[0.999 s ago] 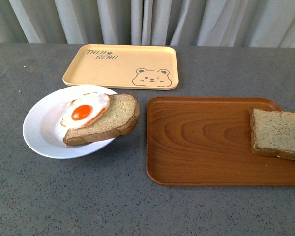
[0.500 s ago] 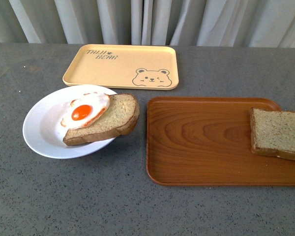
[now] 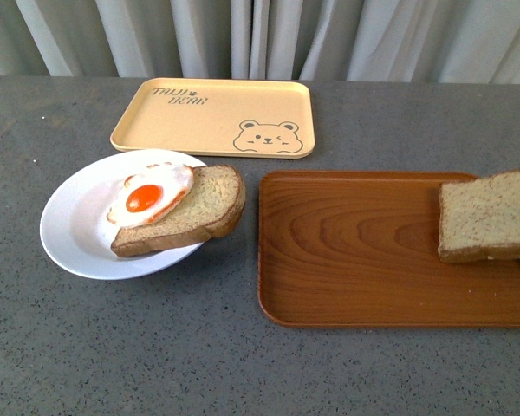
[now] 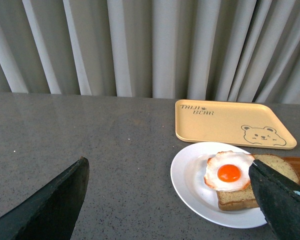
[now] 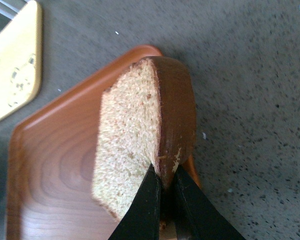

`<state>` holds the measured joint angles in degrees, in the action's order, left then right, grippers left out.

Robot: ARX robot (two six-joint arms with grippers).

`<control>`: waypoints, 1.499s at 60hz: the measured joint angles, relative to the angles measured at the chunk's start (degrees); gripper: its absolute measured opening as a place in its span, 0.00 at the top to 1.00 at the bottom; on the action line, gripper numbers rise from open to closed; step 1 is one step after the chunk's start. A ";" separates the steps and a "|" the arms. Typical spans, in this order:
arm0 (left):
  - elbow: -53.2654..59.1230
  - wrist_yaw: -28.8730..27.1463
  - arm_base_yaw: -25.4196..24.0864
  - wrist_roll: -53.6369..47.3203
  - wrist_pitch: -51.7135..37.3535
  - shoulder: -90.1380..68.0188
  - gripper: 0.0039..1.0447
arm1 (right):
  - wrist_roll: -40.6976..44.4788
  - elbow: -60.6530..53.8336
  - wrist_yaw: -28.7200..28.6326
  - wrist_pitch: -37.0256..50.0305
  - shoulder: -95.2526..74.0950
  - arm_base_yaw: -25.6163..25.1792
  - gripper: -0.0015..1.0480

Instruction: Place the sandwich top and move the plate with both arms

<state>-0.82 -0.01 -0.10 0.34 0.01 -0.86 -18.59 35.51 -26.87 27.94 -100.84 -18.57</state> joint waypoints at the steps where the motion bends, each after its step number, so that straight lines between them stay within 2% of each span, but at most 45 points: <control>1: 0.00 0.00 0.00 0.00 0.00 0.00 0.08 | -0.50 -0.02 -0.15 -0.11 1.01 0.28 0.98; 10: 0.00 0.00 0.00 0.02 0.00 0.00 0.08 | -5.70 -0.04 -0.55 -0.37 7.85 4.22 0.98; 18: 0.00 0.00 0.00 0.02 0.00 0.00 0.08 | -10.36 0.61 0.77 -0.31 11.96 11.08 0.98; 33: 0.00 0.00 0.00 0.02 0.00 0.00 0.08 | -15.06 6.14 7.37 1.81 9.97 27.43 0.98; 42: 0.00 0.00 0.00 0.02 0.00 0.00 0.08 | -19.96 12.20 14.99 4.31 0.83 39.17 0.98; 46: 0.00 0.00 0.00 0.00 0.00 0.00 0.08 | -21.40 13.05 16.98 5.05 -1.25 41.97 0.98; 59: 0.00 0.00 0.00 0.00 0.00 0.00 0.08 | -24.65 16.15 21.79 6.60 -6.67 48.30 0.98; 90: 0.00 0.00 0.00 0.00 0.00 0.00 0.08 | -28.24 22.62 26.27 6.43 -15.80 53.55 0.98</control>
<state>-0.82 -0.01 -0.10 0.34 0.01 -0.86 -46.83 58.13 -0.60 34.37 -116.64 34.98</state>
